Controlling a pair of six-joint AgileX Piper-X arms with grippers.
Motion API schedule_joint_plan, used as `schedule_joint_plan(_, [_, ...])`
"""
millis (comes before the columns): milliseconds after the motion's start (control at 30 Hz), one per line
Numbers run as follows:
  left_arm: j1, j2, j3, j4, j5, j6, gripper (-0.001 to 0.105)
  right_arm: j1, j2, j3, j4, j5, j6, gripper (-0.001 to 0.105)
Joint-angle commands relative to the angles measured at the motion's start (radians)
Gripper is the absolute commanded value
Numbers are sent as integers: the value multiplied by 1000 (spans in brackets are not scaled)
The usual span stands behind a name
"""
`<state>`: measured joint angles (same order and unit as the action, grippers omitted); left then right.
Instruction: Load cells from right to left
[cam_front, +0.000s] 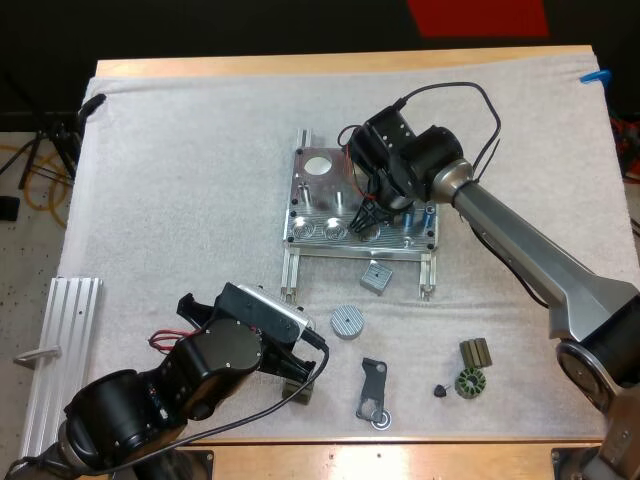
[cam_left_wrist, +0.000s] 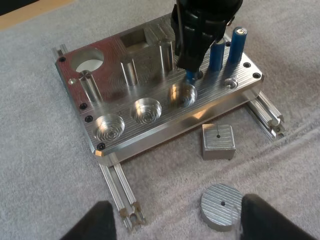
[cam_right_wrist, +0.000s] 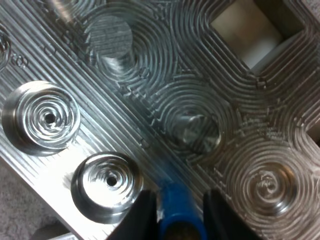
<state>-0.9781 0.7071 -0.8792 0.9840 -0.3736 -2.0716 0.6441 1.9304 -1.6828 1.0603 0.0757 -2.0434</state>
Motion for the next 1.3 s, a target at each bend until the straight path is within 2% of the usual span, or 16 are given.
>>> schedule_joint_plan(0, [-2,-7,-4,-11,-28,-11,54,0,-13,-2,11,3,-2,0])
schedule_joint_plan(233, [-2,-7,-4,-11,-28,-11,54,0,-13,-2,22,3,-2,0])
schedule_joint_plan(533, [-2,-7,-4,-11,-28,-2,54,4,-13,54,-26,23,5,0])
schedule_joint_plan(767, [-2,-7,-4,-11,-28,9,54,19,-18,54,-74,47,-3,0])
schedule_joint_plan(1200, [-2,-7,-4,-11,-28,11,54,18,-18,54,-29,64,-3,0])
schedule_joint_plan(1267, [-2,-7,-4,-11,-28,11,54,18,-18,54,-21,105,-17,0])
